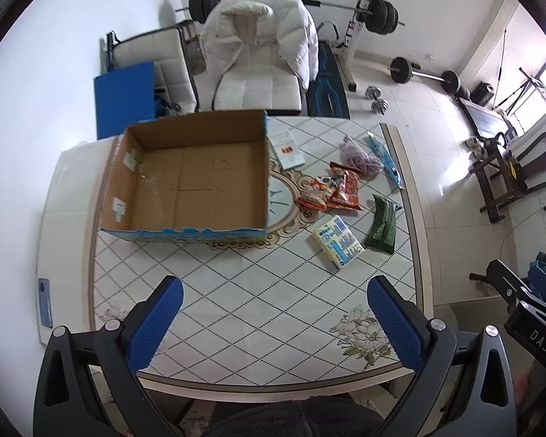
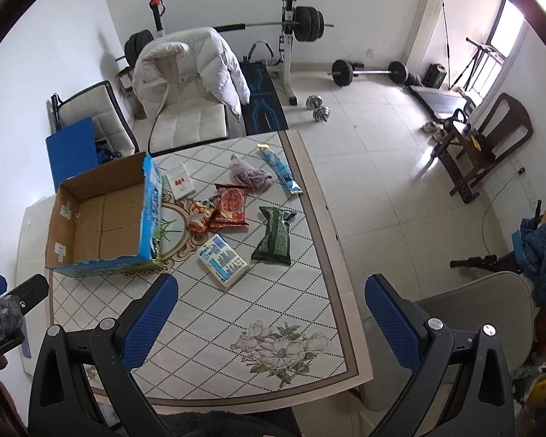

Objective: Organize soft objects
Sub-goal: 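Grasp the yellow milk carton with the left tool while the right tool grasps the green snack bag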

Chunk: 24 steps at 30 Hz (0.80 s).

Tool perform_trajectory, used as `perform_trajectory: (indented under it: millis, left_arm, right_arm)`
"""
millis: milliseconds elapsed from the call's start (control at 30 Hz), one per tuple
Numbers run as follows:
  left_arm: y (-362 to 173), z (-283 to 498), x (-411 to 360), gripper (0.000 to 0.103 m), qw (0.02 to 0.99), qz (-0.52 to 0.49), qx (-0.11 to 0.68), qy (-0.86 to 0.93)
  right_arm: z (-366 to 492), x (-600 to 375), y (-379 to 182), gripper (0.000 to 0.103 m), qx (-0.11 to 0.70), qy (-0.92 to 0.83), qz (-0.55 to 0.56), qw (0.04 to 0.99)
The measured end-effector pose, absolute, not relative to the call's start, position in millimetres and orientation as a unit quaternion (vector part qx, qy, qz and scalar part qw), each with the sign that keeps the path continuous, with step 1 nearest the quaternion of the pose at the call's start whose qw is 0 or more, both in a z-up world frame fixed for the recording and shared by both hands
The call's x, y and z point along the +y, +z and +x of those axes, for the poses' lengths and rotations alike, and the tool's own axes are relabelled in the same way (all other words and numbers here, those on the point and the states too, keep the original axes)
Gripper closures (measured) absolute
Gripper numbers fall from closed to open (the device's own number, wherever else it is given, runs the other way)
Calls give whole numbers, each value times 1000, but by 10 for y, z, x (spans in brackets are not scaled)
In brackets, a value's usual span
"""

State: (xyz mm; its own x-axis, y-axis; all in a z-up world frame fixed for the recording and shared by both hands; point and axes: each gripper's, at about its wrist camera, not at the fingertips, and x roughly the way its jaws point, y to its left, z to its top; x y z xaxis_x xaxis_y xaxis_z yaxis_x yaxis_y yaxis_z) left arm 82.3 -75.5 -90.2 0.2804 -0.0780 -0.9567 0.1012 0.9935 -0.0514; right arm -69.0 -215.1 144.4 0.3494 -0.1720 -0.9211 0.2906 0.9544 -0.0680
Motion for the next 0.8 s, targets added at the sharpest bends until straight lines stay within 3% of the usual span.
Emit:
perform_trajectory:
  millis: [200,333,500,700,800]
  left_arm:
    - [-1887,1429,-1315,0,726,-30,681,-89]
    - [-2576,1785,-1639,13,677,-44,730,-85]
    - [-3379,2015,-1855,13,610,-50,788,-66]
    - [-3871,1990,-1909,14,577,-23,815,-43]
    - [-3903,1928,-1840,29,579,-54,812,-51]
  right_arm:
    - [-97,-2778,402,0,617,-126,99,771]
    - [283,-3108,-360,0,658,-119,128,733]
    - [568,-3402,-1046,1,690,-110,177,693]
    - [747,-3437,-1491,2,713,-86,215,662]
    - [848,-3351,-1638,2,721,-73,221,653]
